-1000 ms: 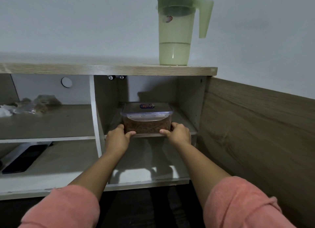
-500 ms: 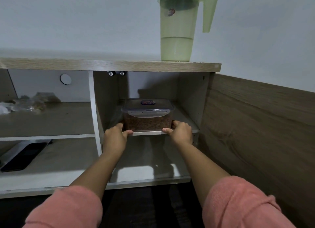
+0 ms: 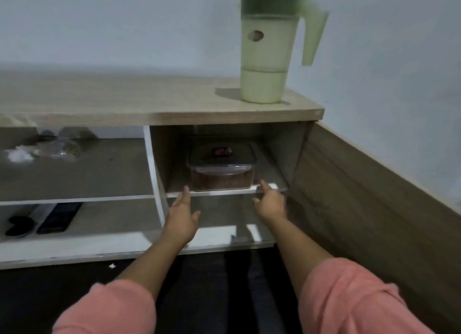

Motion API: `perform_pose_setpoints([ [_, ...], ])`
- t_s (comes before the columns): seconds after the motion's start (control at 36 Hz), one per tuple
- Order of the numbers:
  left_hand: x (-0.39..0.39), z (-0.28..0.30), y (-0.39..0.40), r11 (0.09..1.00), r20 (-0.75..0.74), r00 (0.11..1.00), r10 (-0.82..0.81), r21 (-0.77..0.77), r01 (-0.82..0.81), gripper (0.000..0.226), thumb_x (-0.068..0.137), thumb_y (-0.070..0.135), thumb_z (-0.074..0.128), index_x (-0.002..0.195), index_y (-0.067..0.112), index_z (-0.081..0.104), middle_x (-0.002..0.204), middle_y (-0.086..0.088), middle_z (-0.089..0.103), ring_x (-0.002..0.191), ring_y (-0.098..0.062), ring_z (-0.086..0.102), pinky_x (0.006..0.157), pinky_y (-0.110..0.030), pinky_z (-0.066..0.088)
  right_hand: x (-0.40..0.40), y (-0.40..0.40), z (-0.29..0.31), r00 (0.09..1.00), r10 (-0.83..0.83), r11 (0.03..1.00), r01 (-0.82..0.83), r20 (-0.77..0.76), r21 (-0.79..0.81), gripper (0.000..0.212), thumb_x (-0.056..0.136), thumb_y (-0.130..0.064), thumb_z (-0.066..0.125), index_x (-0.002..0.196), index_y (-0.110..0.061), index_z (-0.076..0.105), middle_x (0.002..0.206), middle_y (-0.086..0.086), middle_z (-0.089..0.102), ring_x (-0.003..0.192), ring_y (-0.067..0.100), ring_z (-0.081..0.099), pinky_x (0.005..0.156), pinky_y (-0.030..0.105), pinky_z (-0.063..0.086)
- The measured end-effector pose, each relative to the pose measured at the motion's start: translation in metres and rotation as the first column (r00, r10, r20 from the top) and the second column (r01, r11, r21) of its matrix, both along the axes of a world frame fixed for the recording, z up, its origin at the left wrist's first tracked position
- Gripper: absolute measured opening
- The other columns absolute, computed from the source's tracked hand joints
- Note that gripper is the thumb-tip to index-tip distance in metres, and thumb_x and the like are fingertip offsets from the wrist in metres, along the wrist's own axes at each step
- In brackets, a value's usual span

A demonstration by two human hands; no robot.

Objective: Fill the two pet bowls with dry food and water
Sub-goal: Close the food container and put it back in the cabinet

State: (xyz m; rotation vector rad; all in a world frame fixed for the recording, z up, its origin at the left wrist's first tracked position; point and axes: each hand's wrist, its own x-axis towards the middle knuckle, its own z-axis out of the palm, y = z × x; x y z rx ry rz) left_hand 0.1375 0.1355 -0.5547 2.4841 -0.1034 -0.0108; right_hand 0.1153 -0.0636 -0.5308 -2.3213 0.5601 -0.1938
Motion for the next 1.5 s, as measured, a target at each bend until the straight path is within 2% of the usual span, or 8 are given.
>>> perform_pose_setpoints([
  [0.11,-0.022,0.041,0.014,0.987,-0.185,0.982,-0.044,0.142,0.071,0.072,0.098,0.026,0.049,0.155,0.014,0.007,0.133,-0.017,0.055,0.121,-0.031,0.054,0.098,-0.034,0.043,-0.028,0.006,0.037,0.981,-0.054,0.998,0.061,-0.186,0.034,0.066,0.092,-0.022,0.060,0.148,-0.012,0.029,0.140,0.015,0.050,0.130,0.030,0.047,0.101,0.030,0.040],
  [0.31,-0.056,0.128,0.031,0.971,-0.259,0.959,-0.112,0.175,0.161,0.062,0.097,0.030,0.048,0.152,0.019,0.021,0.132,-0.016,0.056,0.123,-0.030,0.052,0.100,-0.033,0.043,-0.078,0.016,0.122,0.946,-0.034,0.997,0.056,-0.322,0.059,0.062,0.089,-0.024,0.061,0.145,-0.011,0.037,0.138,0.013,0.052,0.127,0.028,0.050,0.099,0.028,0.042],
  [0.44,-0.066,0.207,0.041,0.978,-0.238,0.961,-0.138,0.121,0.170,0.057,0.095,0.025,0.051,0.148,0.020,0.032,0.135,-0.016,0.054,0.127,-0.028,0.049,0.106,-0.036,0.041,-0.114,0.016,0.196,0.940,-0.044,0.996,0.066,-0.339,0.052,0.056,0.089,-0.024,0.060,0.140,-0.009,0.045,0.137,0.013,0.053,0.127,0.027,0.050,0.103,0.029,0.041],
  [0.69,-0.059,0.300,0.051,0.937,-0.106,0.963,-0.247,0.227,0.265,0.058,0.094,0.020,0.053,0.147,0.009,0.034,0.151,-0.012,0.037,0.140,-0.027,0.034,0.115,-0.033,0.027,-0.164,0.013,0.282,0.959,-0.126,0.991,0.131,-0.253,0.007,0.050,0.086,-0.016,0.059,0.135,-0.007,0.050,0.136,0.013,0.054,0.126,0.028,0.050,0.105,0.032,0.041],
  [0.92,-0.023,0.294,0.041,0.835,-0.252,0.922,-0.295,0.402,0.377,0.061,0.099,0.023,0.041,0.153,0.011,0.015,0.162,-0.007,0.008,0.149,-0.024,0.009,0.121,-0.038,0.018,-0.169,-0.018,0.276,0.927,-0.131,0.991,0.124,-0.352,-0.044,0.058,0.085,-0.025,0.059,0.140,-0.014,0.043,0.150,0.006,0.032,0.126,0.031,0.047,0.101,0.037,0.043],
  [1.17,0.022,0.272,0.054,0.751,-0.392,0.887,-0.244,0.502,0.428,0.063,0.099,0.025,0.039,0.153,0.009,0.011,0.162,-0.010,0.004,0.149,-0.026,0.009,0.120,-0.041,0.020,-0.150,-0.038,0.248,0.847,-0.193,0.975,0.221,-0.495,-0.002,0.063,0.084,-0.030,0.055,0.142,-0.018,0.034,0.134,0.012,0.048,0.123,0.033,0.049,0.100,0.047,0.042],
  [1.33,0.043,0.284,0.051,0.724,-0.385,0.880,-0.276,0.519,0.455,0.055,0.099,0.019,0.038,0.152,0.012,0.024,0.158,-0.011,0.024,0.142,-0.029,0.032,0.115,-0.030,0.027,-0.143,-0.027,0.246,0.803,-0.259,0.957,0.289,-0.538,-0.029,0.064,0.084,-0.022,0.052,0.143,-0.019,0.030,0.135,0.012,0.045,0.123,0.033,0.047,0.101,0.047,0.041],
  [1.5,0.061,0.297,0.056,0.611,-0.381,0.849,-0.367,0.589,0.528,0.054,0.096,0.018,0.042,0.149,0.025,0.033,0.150,-0.008,0.042,0.133,-0.026,0.045,0.106,-0.029,0.037,-0.142,-0.011,0.242,0.804,-0.303,0.935,0.353,-0.511,0.001,0.065,0.085,-0.017,0.056,0.145,-0.015,0.029,0.137,0.015,0.045,0.127,0.033,0.045,0.102,0.042,0.042],
])
